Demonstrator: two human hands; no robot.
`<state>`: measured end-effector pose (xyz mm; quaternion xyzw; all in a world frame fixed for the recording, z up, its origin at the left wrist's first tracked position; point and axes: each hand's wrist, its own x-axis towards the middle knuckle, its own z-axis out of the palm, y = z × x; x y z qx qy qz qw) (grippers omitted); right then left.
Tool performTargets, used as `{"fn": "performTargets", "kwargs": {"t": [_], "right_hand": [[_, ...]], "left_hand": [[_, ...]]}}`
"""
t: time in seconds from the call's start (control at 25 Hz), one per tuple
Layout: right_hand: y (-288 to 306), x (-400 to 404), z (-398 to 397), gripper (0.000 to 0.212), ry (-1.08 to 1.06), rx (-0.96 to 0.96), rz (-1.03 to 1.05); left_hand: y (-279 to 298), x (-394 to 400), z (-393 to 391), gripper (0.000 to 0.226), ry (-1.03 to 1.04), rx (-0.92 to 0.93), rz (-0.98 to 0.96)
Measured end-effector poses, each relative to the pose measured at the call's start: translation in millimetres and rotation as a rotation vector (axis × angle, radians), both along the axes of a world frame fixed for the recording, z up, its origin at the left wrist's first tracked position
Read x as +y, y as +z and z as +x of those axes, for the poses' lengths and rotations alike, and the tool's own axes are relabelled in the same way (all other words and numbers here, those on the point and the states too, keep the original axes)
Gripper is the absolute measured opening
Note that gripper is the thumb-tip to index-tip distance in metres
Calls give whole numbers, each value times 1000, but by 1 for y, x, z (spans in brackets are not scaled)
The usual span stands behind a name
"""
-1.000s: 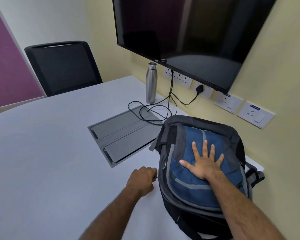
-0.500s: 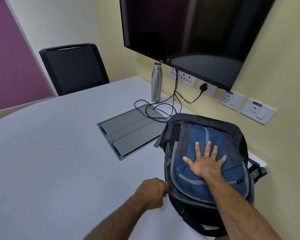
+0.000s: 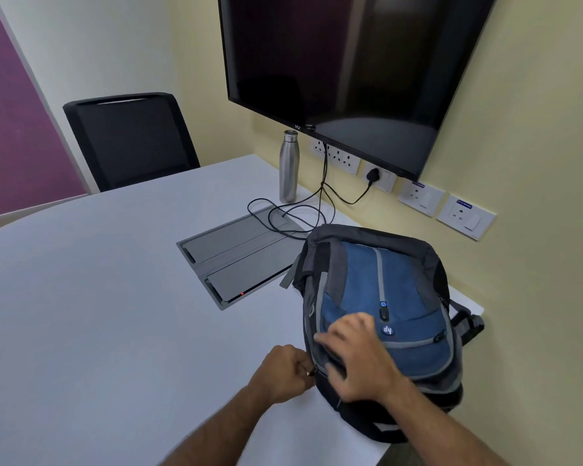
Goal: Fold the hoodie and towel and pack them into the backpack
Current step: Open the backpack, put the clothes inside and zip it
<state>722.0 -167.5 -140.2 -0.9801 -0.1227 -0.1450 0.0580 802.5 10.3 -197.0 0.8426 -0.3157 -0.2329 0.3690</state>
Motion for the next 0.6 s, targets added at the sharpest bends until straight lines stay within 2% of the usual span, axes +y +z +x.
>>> {"fn": "performTargets", "kwargs": {"t": [0.08, 0.16, 0.28, 0.36, 0.48, 0.6], "right_hand": [[-16, 24, -10, 42, 95, 46, -265], [-34, 34, -13, 43, 16, 72, -372], [-43, 35, -12, 27, -29, 39, -358], [-45, 36, -11, 28, -47, 38, -338], [-40, 44, -11, 22, -110, 56, -307], [-38, 54, -14, 19, -192, 60, -245]], "left_hand": [[3, 0, -1, 4, 87, 144, -56], [8, 1, -3, 16, 171, 338, -99], [16, 4, -4, 26, 210, 572, -101], [16, 5, 2, 28, 243, 680, -100], [14, -3, 2, 24, 435, 726, -121], [8, -18, -10, 34, 445, 719, -142]]}}
